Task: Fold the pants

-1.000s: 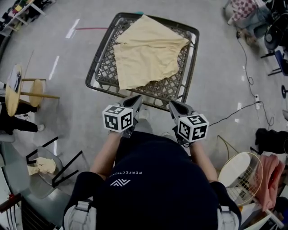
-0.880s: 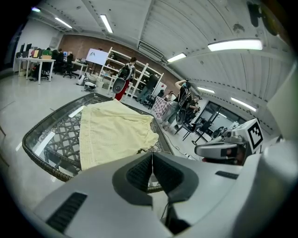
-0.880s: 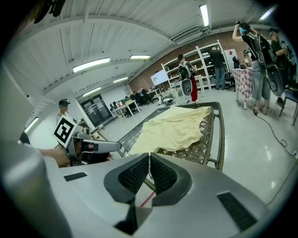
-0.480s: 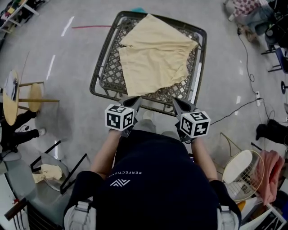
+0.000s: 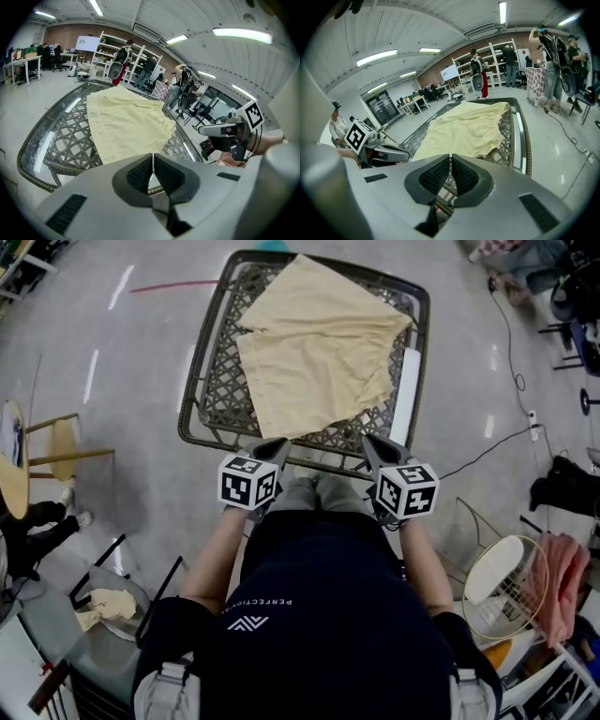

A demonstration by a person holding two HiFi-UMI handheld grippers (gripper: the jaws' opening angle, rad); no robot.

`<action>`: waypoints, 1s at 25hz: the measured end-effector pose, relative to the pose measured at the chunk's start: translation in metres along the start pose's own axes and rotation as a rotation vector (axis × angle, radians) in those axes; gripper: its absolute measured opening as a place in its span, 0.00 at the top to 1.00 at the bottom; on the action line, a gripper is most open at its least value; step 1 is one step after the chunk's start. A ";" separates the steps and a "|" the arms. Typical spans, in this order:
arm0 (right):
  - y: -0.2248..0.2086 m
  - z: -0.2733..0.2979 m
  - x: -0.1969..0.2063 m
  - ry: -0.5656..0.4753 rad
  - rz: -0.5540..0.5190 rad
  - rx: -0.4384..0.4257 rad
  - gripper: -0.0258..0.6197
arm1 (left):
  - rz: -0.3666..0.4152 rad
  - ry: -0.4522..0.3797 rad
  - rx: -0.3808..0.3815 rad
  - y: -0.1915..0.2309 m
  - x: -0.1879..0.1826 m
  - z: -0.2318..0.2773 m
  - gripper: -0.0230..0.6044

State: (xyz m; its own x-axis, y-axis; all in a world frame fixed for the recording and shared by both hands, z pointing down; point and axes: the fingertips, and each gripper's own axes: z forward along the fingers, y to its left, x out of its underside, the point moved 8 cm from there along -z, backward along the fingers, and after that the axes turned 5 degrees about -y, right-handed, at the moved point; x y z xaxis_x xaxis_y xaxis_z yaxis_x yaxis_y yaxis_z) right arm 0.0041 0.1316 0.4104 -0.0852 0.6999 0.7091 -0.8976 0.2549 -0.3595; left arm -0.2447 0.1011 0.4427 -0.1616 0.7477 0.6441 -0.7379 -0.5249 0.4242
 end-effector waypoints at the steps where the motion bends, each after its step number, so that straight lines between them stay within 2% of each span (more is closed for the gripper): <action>1: -0.004 0.000 -0.001 -0.003 -0.004 0.006 0.90 | -0.007 0.004 -0.007 0.001 0.000 0.003 0.94; 4: -0.017 0.005 -0.007 -0.032 -0.029 0.031 0.90 | -0.016 0.014 -0.035 0.004 -0.002 0.010 0.94; 6: -0.025 0.011 -0.011 -0.032 -0.055 0.024 0.90 | -0.033 0.011 -0.063 0.006 -0.004 0.014 0.86; 8: -0.032 0.014 -0.016 -0.017 -0.069 0.002 0.90 | -0.048 0.012 -0.079 0.004 -0.004 0.017 0.85; 12: -0.044 0.024 -0.022 0.007 -0.084 -0.032 0.90 | -0.029 0.050 -0.092 0.002 -0.005 0.026 0.79; 21: -0.065 0.051 -0.032 0.078 -0.161 -0.059 0.89 | -0.084 0.084 -0.161 0.009 0.000 0.034 0.74; 23: -0.069 0.058 -0.036 0.093 -0.179 -0.073 0.87 | -0.091 0.085 -0.185 0.012 0.000 0.034 0.73; 25: -0.072 0.066 -0.039 0.112 -0.204 -0.089 0.77 | -0.097 0.082 -0.210 0.016 -0.001 0.034 0.73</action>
State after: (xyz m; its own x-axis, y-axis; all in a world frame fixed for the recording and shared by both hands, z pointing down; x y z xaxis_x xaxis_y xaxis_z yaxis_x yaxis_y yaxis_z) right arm 0.0432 0.0419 0.4491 0.1464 0.6965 0.7024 -0.8494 0.4524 -0.2716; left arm -0.2342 0.0781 0.4706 -0.1301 0.8255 0.5492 -0.8714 -0.3595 0.3339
